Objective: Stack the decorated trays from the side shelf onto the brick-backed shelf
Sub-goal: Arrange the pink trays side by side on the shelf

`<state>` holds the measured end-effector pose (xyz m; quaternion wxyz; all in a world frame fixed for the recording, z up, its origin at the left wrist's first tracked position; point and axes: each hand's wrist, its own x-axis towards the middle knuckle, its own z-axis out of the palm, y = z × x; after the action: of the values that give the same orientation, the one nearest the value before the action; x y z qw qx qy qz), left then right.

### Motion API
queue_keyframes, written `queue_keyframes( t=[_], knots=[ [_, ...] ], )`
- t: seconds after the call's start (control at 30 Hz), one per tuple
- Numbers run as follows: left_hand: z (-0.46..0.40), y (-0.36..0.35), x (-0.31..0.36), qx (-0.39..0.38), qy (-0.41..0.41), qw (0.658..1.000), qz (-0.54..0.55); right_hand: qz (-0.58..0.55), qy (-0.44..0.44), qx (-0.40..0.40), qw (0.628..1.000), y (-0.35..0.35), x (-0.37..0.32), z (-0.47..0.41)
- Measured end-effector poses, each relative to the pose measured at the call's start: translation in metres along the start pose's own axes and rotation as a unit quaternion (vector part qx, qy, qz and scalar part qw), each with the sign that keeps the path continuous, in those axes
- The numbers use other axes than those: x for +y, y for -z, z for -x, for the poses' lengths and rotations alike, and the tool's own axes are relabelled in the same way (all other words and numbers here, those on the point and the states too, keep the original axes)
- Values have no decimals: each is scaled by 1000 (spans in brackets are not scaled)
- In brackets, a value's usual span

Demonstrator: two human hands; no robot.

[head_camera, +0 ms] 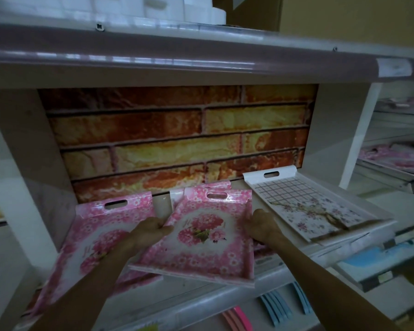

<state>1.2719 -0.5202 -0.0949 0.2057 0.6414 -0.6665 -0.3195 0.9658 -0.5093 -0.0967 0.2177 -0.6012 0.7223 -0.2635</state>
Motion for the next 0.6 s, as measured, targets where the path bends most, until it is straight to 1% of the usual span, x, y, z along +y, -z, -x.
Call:
queue_keyframes(
  t=[0.2,0.37,0.47,0.6],
  knots=[
    [5,-1,0,36,32,995,91,-56,-20,20,998,-3,3,-4],
    [19,4,6,67,16,974,217,-42,18,40,998,1,-7,-10],
    [28,10,8,116,6,964,240,-46,43,47,997,0,-18,-12],
    [45,18,6,199,25,947,249,-47,92,69,992,-6,-38,-15]
  ],
)
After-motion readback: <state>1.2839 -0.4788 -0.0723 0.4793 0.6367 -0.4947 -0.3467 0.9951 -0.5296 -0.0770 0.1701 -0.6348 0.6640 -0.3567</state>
